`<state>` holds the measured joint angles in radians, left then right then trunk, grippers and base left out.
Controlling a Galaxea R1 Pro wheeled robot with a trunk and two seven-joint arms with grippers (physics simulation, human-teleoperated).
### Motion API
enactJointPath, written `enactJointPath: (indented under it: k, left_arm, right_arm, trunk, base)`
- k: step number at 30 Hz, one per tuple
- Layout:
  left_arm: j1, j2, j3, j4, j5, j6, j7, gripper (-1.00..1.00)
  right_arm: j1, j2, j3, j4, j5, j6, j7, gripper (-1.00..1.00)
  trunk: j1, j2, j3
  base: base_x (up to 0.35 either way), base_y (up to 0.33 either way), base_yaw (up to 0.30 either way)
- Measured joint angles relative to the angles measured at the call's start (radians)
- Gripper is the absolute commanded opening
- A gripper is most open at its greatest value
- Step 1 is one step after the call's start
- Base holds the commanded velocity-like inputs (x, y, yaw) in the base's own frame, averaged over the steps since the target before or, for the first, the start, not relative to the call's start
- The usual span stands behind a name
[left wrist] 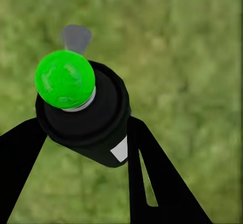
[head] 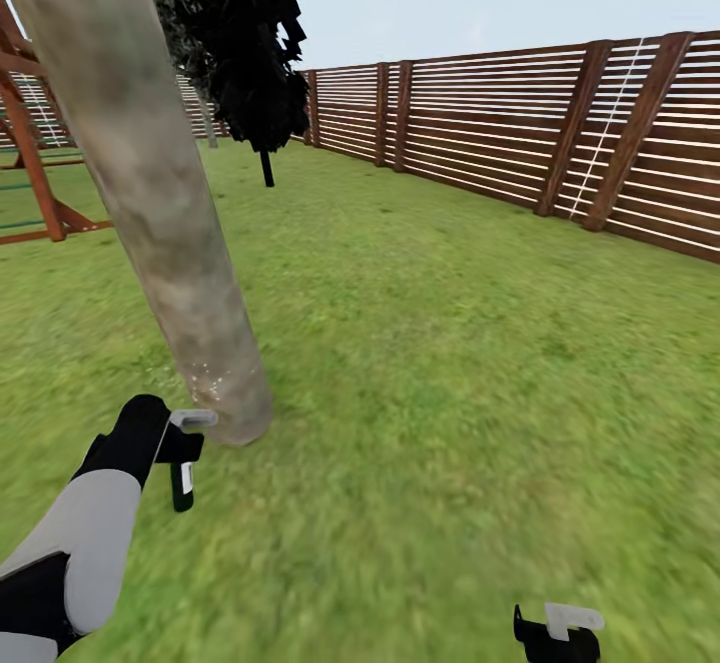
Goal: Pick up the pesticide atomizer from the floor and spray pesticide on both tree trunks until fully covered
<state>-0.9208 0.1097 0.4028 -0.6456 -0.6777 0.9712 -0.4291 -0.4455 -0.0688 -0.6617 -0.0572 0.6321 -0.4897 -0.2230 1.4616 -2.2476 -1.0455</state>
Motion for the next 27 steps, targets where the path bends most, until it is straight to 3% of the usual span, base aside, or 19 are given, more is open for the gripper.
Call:
enactJointPath:
  k: [6, 9, 15, 17, 20, 22, 25, 27]
  left_arm:
    - [0.032, -0.013, 0.000, 0.003, 0.007, -0.007, 0.002, -1.00]
    - [0.049, -0.013, 0.002, 0.005, 0.003, -0.060, 0.011, -1.00]
    - [0.084, -0.014, 0.015, 0.005, 0.004, -0.071, 0.046, -1.00]
    - [0.087, -0.042, 0.015, 0.014, 0.022, -0.072, 0.060, -1.00]
    - [0.095, -0.066, 0.015, 0.022, 0.014, -0.078, 0.080, -1.00]
    - [0.151, -0.071, 0.016, 0.026, 0.026, -0.155, 0.106, -1.00]
    - [0.167, -0.073, 0.024, 0.021, 0.039, -0.198, 0.149, -1.00]
    - [0.169, -0.072, 0.066, 0.018, 0.083, -0.208, 0.162, -1.00]
  right_arm:
    - [0.000, 0.000, 0.000, 0.000, 0.000, 0.000, 0.000, 1.00]
    - [0.000, 0.000, 0.000, 0.000, 0.000, 0.000, 0.000, 1.00]
    - [0.000, 0.001, 0.000, 0.000, 0.000, 0.000, 0.000, 1.00]
    - [0.000, 0.001, 0.000, 0.000, 0.000, 0.000, 0.000, 1.00]
    - [0.000, 0.000, 0.000, 0.000, 0.000, 0.000, 0.000, 1.00]
    - [0.000, 0.000, 0.000, 0.000, 0.000, 0.000, 0.000, 1.00]
    - [0.000, 0.000, 0.000, 0.000, 0.000, 0.000, 0.000, 1.00]
    - [0.000, 0.000, 0.000, -0.001, 0.000, 0.000, 0.000, 1.00]
  trunk:
    - [0.001, 0.000, 0.000]
    - [0.001, 0.000, 0.000]
    - [0.000, 0.000, 0.000]
    - [0.000, 0.000, 0.000]
    - [0.000, 0.000, 0.000]
    - [0.000, 0.000, 0.000]
    - [0.000, 0.000, 0.000]
    - [0.000, 0.000, 0.000]
  base:
    - [0.047, -0.016, 0.007]
    - [0.001, 0.000, 0.195]
    - [0.046, -0.040, 0.203]
    - [0.203, -0.180, 0.020]
    - [0.225, -0.194, 0.005]
    - [0.232, -0.198, 0.000]
    - [0.234, -0.197, 0.000]
    - [0.239, -0.190, 0.000]
